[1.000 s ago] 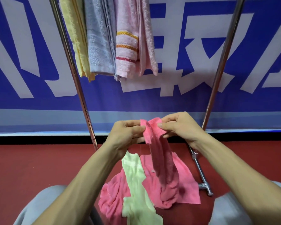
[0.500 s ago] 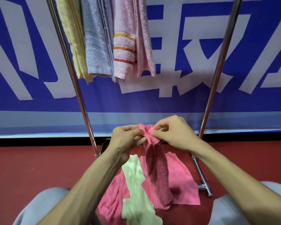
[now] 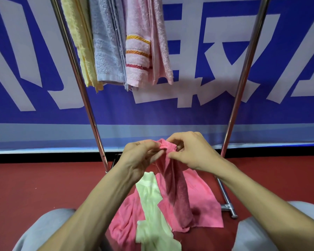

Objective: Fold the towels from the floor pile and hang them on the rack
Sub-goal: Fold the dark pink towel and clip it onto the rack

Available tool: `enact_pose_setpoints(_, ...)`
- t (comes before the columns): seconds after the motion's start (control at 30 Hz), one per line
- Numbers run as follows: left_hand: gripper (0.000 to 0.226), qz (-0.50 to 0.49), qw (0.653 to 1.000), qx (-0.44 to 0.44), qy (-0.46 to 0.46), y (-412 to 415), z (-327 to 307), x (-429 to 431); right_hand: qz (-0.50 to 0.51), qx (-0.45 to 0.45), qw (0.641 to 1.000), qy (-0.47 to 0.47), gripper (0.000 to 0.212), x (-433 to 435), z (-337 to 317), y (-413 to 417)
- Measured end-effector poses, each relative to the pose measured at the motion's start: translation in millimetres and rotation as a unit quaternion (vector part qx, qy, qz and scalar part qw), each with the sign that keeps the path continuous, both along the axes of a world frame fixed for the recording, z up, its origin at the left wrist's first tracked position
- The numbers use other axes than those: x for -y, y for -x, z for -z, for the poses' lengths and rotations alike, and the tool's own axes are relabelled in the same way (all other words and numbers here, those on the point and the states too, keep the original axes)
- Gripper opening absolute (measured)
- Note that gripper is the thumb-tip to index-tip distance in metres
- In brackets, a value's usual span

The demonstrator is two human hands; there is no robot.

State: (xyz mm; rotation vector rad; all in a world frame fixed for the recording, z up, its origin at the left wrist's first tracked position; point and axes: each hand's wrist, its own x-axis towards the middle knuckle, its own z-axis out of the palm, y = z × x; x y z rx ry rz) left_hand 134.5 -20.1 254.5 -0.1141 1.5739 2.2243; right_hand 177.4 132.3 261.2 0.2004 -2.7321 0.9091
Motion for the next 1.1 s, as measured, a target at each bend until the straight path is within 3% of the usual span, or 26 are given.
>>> enact_pose_setpoints(0.1, 0.018, 0.006, 0.998, -0.047, 0.036, -1, -2, 2, -0.001, 0.005, 1.0, 0.026, 0.018, -7, -2, 2)
enact_pose_setpoints(0.17, 0.018, 0.035, 0.987, -0.109, 0.108, 0, -4, 4, 0.0, 0.007, 0.999, 0.046, 0.018, -12, 0, 5)
enact_pose_setpoints(0.27, 0.015, 0.101, 0.937, -0.22, 0.25, 4, -5, 12, -0.026, 0.038, 0.993, 0.113, 0.019, -20, -1, 8)
enact_pose_setpoints(0.37, 0.03, 0.14, 0.886, -0.299, 0.325, 8, -1, 18, -0.061, 0.065, 0.978, 0.187, 0.025, -26, -3, 8)
enact_pose_setpoints(0.47, 0.044, 0.184, 0.86, -0.332, 0.341, 8, 5, 16, -0.08, 0.058, 0.969, 0.228, 0.026, -27, -7, 8)
enact_pose_setpoints(0.6, 0.033, 0.195, 0.778, -0.374, 0.465, 11, 12, 15, -0.084, 0.052, 0.962, 0.254, 0.028, -28, -9, 8)
enact_pose_setpoints(0.7, 0.014, 0.188, 0.742, -0.398, 0.505, 13, 14, 16, -0.067, 0.044, 0.964, 0.253, 0.029, -30, -8, 9)
enact_pose_setpoints(0.8, 0.016, 0.188, 0.723, -0.394, 0.536, 16, 12, 18, -0.028, 0.023, 0.972, 0.231, 0.025, -34, -9, 10)
enact_pose_setpoints(0.97, 0.02, 0.181, 0.745, -0.363, 0.53, 18, 4, 22, 0.085, -0.025, 0.996, -0.009, 0.016, -42, 0, 15)
enact_pose_setpoints(1.1, 0.021, 0.165, 0.735, -0.376, 0.54, 19, 5, 24, 0.105, -0.019, 0.994, 0.012, 0.016, -42, 2, 17)
